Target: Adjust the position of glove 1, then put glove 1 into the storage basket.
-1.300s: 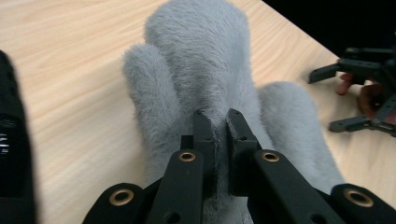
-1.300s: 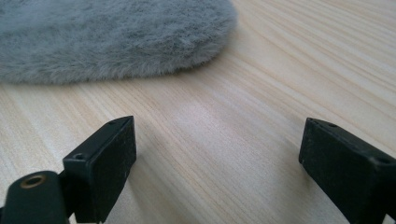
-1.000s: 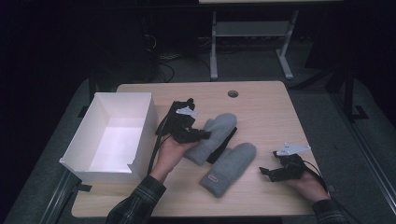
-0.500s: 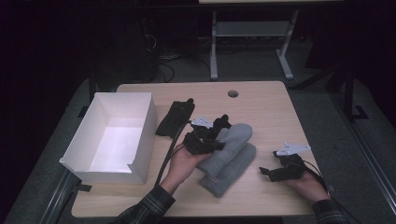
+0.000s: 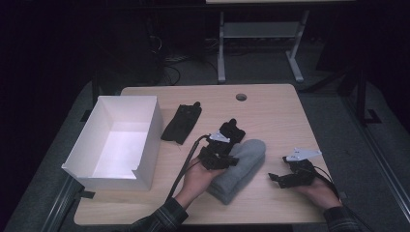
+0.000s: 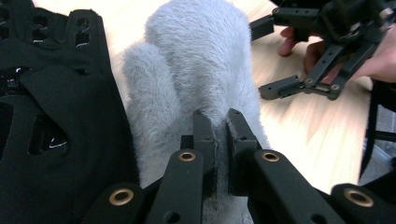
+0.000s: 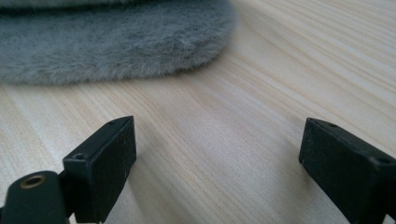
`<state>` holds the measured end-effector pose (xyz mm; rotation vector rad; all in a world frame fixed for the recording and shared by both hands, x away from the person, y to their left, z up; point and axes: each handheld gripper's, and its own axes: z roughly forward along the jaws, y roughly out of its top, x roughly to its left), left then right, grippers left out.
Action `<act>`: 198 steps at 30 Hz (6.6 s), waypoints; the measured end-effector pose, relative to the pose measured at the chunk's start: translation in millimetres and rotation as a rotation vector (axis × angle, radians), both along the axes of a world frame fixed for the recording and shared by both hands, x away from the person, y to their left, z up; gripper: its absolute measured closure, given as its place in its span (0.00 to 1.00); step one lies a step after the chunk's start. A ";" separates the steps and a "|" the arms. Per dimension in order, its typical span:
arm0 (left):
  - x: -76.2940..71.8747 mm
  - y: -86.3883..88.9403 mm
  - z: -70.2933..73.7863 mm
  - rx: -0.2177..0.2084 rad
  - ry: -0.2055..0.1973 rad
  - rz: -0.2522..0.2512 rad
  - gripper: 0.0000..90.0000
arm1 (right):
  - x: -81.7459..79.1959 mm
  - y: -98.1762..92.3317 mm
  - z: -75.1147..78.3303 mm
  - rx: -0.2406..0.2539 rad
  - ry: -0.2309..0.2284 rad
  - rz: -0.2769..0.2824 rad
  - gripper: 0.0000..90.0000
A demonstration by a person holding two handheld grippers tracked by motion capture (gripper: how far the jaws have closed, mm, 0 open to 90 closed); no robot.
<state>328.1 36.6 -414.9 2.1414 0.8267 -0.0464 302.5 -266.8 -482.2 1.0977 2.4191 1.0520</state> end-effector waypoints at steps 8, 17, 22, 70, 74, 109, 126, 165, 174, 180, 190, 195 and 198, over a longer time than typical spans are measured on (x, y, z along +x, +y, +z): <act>-4.6 -6.8 -10.5 0.029 -0.012 -0.006 0.94 | 0.0 0.0 0.0 0.000 0.000 0.000 0.12; -3.9 -7.5 -11.3 0.037 -0.032 -0.040 0.74 | 0.0 0.0 0.0 0.000 -0.001 0.000 0.12; -0.4 -2.2 -2.4 0.008 -0.036 -0.064 0.49 | 0.0 0.0 0.0 0.000 0.000 0.000 0.12; -34.3 65.8 -1.6 0.039 -0.050 -0.026 0.73 | 39.2 55.6 12.0 -0.007 -0.004 0.139 0.83; -22.3 57.4 1.3 -0.006 -0.041 -0.029 0.45 | 41.0 43.3 12.1 0.015 0.021 0.086 0.58; -21.8 4.6 -45.2 0.131 0.041 -0.102 0.17 | 1.2 6.1 0.9 0.014 -0.019 0.007 0.27; -20.0 3.9 -40.8 0.122 0.093 -0.176 0.69 | 2.0 6.8 0.5 0.007 -0.011 0.015 0.20; 9.7 80.8 61.2 -0.051 -0.040 -0.037 0.77 | 2.5 6.8 0.5 0.007 -0.012 0.012 0.19; 17.2 98.7 94.7 -0.051 -0.069 -0.004 0.77 | 2.4 6.9 0.6 0.009 -0.010 0.011 0.19; 24.9 117.4 119.4 -0.059 -0.087 0.028 0.77 | 2.5 6.8 0.5 0.007 -0.012 0.012 0.19; 33.0 164.8 154.3 -0.066 -0.136 0.122 0.77 | 2.5 6.8 0.5 0.007 -0.012 0.012 0.19; 33.7 191.1 159.5 -0.066 -0.143 0.181 0.77 | 2.4 6.8 0.6 0.007 -0.011 0.012 0.19; 33.9 206.9 160.3 -0.068 -0.148 0.216 0.77 | 2.4 6.8 0.5 0.007 -0.011 0.012 0.19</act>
